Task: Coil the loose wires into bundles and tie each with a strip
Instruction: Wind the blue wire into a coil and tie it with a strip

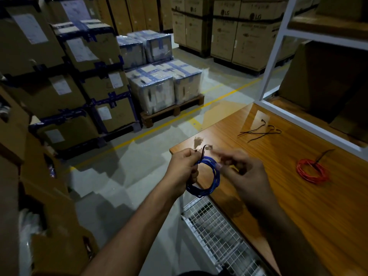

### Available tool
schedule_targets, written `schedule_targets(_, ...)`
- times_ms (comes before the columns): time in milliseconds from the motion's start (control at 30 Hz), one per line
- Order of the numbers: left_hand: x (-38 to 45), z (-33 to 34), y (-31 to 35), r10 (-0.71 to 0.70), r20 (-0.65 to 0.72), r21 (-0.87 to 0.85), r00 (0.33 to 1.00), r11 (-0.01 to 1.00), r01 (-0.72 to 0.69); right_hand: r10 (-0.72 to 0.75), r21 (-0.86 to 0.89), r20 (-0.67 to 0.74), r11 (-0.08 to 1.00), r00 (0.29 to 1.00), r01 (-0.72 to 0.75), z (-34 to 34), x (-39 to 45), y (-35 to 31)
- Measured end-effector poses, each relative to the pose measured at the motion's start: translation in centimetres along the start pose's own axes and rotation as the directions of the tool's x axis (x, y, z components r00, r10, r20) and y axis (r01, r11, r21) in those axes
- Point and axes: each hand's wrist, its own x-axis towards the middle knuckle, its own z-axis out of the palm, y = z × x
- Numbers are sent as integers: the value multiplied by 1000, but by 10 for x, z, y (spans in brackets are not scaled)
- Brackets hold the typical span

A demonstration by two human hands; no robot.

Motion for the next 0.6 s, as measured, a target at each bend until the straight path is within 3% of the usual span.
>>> schedule_targets(100,-2,2,2,12,-5,18,1000,1000,-12,153,289,27,945,988,-154,-15,31,5)
schedule_targets(133,-3,2,2,14,-3,36,1000,999,-13,166,255,12,953,986,-163,-16,42,7)
schedule_targets(200,-4,5,2,18,5,80,1000,997,-18,99,-41,67,995,993,-96,-16,63,14)
schedule_targets(267,-5,8,2,23,21,121,1000,992,-25,49,-312,286,949,957,44,-12,78,19)
schedule_targets(333,-6,10,2,21,31,144,999,989,-25,30,-452,416,874,909,178,-6,87,23)
schedule_targets(467,-8,10,1,4,52,136,999,991,-11,7,-500,451,830,893,246,-2,99,22)
schedule_targets(600,-6,10,2,32,60,97,998,995,-38,30,-425,481,882,876,203,2,106,24)
